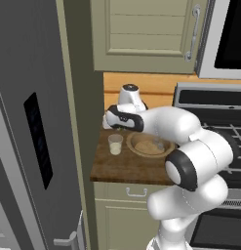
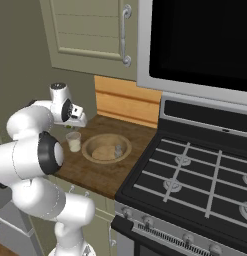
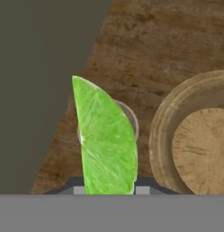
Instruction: Grab a lemon wedge from the fridge and one ice cube from the ice bowl, and put them in the glass of lemonade.
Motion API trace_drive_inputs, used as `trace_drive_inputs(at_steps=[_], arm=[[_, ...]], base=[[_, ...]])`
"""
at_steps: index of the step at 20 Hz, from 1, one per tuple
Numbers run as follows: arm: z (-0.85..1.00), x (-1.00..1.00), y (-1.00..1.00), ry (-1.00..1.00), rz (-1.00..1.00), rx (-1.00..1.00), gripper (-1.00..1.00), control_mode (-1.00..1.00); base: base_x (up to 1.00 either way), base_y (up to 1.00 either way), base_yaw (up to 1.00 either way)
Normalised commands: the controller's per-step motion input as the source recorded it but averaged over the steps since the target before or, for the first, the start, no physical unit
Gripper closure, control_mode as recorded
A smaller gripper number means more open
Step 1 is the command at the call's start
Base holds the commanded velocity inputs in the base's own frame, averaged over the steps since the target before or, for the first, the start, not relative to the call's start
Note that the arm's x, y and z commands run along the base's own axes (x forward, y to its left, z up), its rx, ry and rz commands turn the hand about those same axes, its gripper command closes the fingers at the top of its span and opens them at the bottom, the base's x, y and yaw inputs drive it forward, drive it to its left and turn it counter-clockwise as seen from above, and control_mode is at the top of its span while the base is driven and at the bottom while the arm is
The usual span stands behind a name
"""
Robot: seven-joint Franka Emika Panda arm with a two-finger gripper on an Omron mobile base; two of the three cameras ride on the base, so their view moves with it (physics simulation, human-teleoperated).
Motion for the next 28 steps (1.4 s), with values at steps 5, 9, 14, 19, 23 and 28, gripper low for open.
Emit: trace_drive_inputs(at_steps=[5,9,14,19,23,28], arm=[[0.00,0.02,0.15,0.00,0.00,0.00,1.00,-1.00],[0.00,0.14,0.00,0.00,0.00,0.00,1.00,-1.00],[0.00,0.19,0.08,0.00,0.00,0.00,1.00,-1.00],[-0.06,0.02,0.01,0.00,0.00,0.00,1.00,-1.00],[-0.10,-0.01,0.00,0.00,0.00,0.00,1.00,-1.00],[-0.03,0.00,0.00,0.00,0.00,0.00,1.00,-1.00]], base=[[0.00,0.00,0.00],[0.00,0.00,0.00],[0.00,0.00,0.00],[0.00,0.00,0.00],[0.00,0.00,0.00],[0.00,0.00,0.00]])
